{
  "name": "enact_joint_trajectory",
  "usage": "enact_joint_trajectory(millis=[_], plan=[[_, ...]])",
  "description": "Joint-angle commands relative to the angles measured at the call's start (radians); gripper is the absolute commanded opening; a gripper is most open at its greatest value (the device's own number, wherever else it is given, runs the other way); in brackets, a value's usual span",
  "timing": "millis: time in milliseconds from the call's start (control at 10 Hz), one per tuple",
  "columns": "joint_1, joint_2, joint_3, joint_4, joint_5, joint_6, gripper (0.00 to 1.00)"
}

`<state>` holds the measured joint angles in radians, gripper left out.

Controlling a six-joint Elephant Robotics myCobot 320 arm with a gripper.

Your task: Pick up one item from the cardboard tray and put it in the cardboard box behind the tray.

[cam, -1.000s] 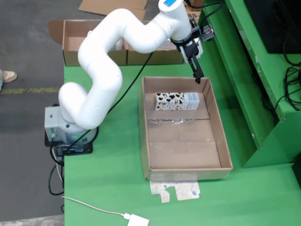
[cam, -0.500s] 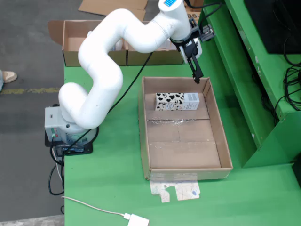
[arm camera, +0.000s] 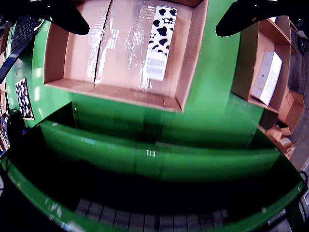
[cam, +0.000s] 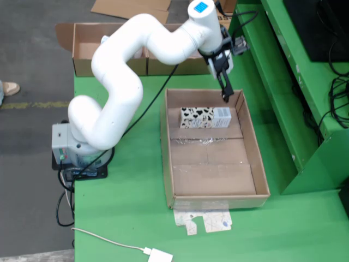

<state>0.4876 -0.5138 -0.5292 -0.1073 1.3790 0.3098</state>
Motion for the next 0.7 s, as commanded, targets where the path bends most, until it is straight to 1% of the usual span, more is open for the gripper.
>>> enact_joint_trajectory(millis=[0, 600], plan=[[-0.006, 0.035, -0.067, 0.072, 0.006, 0.0, 1.0], [-0.018, 0.004, -0.111, 0.136, 0.008, -0.014, 1.0]])
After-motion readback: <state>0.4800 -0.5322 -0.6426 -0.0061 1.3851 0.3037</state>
